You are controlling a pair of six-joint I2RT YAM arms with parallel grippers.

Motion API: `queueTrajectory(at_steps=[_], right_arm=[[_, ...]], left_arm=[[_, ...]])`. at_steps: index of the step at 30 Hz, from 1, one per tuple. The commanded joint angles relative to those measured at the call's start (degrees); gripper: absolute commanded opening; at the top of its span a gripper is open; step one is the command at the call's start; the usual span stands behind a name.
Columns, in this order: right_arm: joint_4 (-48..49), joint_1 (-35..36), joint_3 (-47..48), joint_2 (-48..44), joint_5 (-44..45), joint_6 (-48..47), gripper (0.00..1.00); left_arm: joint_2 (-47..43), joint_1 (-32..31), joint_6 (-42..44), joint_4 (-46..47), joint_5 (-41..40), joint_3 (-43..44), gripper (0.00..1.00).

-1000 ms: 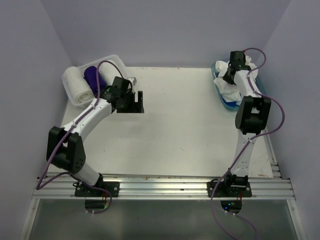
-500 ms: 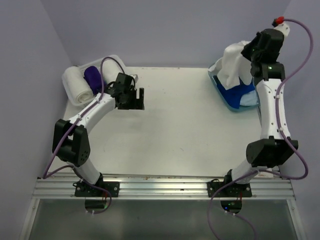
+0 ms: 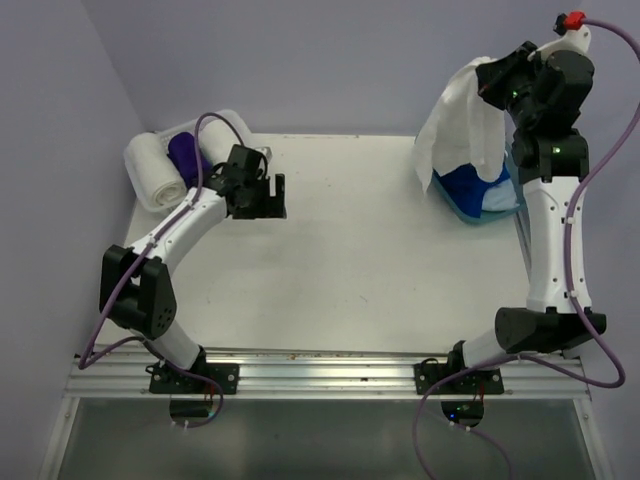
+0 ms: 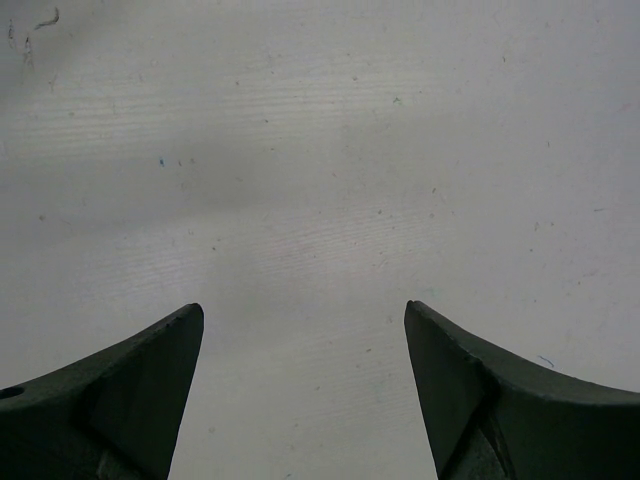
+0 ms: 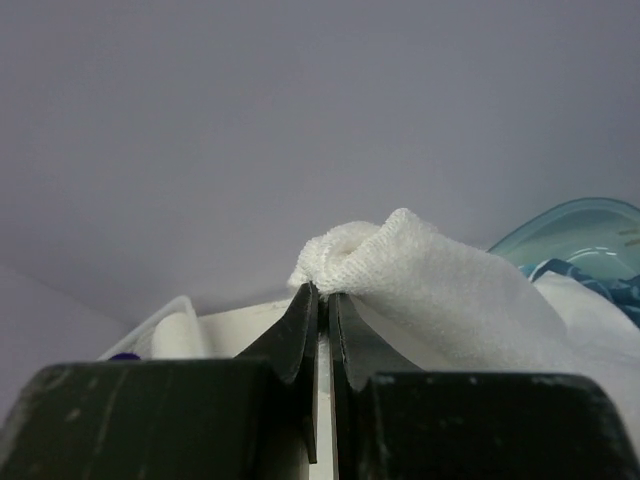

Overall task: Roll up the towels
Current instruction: Move the towel to the center of the board

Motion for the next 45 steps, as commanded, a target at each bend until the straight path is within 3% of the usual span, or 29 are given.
queueTrajectory(at_steps=[1, 6, 7, 11, 18, 19, 20, 23, 26, 29, 33, 36, 37, 40, 43, 45], right_arm=[[2.6, 4.2, 3.4, -5.0, -6.4, -0.8, 0.00], [1.9, 9.6, 3.5, -4.6, -15.2, -0.4, 0.00], [1.8, 13.4, 2.6, -4.8, -14.9, -1.0, 0.00], [2.7, 22.9, -7.0, -6.1, -14.4, -2.1, 0.00], [8.7, 36.9, -28.0, -5.7, -12.8, 2.7, 0.00], [9.0, 37.8, -30.1, -5.3, -12.2, 3.1, 0.10], [9.0, 38.4, -33.6, -4.8, -11.8, 4.1, 0.39], [1.4, 38.1, -36.0, -3.1, -6.1, 2.7, 0.65], [0.3, 35.7, -42.0, -7.2, -2.1, 1.1, 0.75], [2.5, 29.8, -47.3, -9.5, -4.7, 2.0, 0.73], [1.1, 29.2, -49.9, -8.8, -5.5, 0.6, 0.74], [-2.6, 29.2, -51.9, -9.0, 1.1, 0.7, 0.77], [-3.8, 28.9, -51.9, -9.3, 7.1, 0.3, 0.79], [-5.2, 24.7, -52.2, -9.8, 9.5, -1.0, 0.78], [-6.3, 22.4, -51.1, -8.0, 8.9, -2.2, 0.75], [-7.0, 22.2, -50.4, -7.1, 10.4, -2.3, 0.75]], left_arm=[[-2.8, 1.3, -1.7, -0.6, 0.3, 0.9, 0.85], [-3.2, 4.5, -2.3, -2.5, 4.0, 0.7, 0.86], [-3.9, 5.8, -2.5, -2.4, 4.2, 0.4, 0.86], [-7.9, 10.6, -3.3, -2.5, 7.7, 0.0, 0.85], [-14.2, 17.2, -4.4, -4.6, 6.1, 1.4, 0.85], [-14.4, 17.3, -4.5, -4.9, 6.1, 1.5, 0.85], [-14.6, 17.3, -4.5, -5.1, 7.1, 1.3, 0.85], [-15.7, 17.2, -4.5, -5.4, 9.3, -0.3, 0.86], [-17.8, 15.8, -4.5, -5.3, 7.4, -3.0, 0.84], [-20.1, 10.4, -6.1, -5.0, 4.5, -6.7, 0.83], [-20.9, 5.4, -9.0, -2.0, 5.7, -13.9, 0.83], [-19.3, 3.8, -10.2, 0.9, 7.7, -15.3, 0.85], [-18.7, 1.9, -10.7, 1.4, 7.7, -15.1, 0.86], [-15.1, -3.7, -12.0, 4.3, 7.4, -15.2, 0.87], [-9.2, -6.9, -13.6, 7.0, 8.5, -16.6, 0.80], [-5.9, -7.4, -14.1, 10.5, 9.4, -17.8, 0.70]])
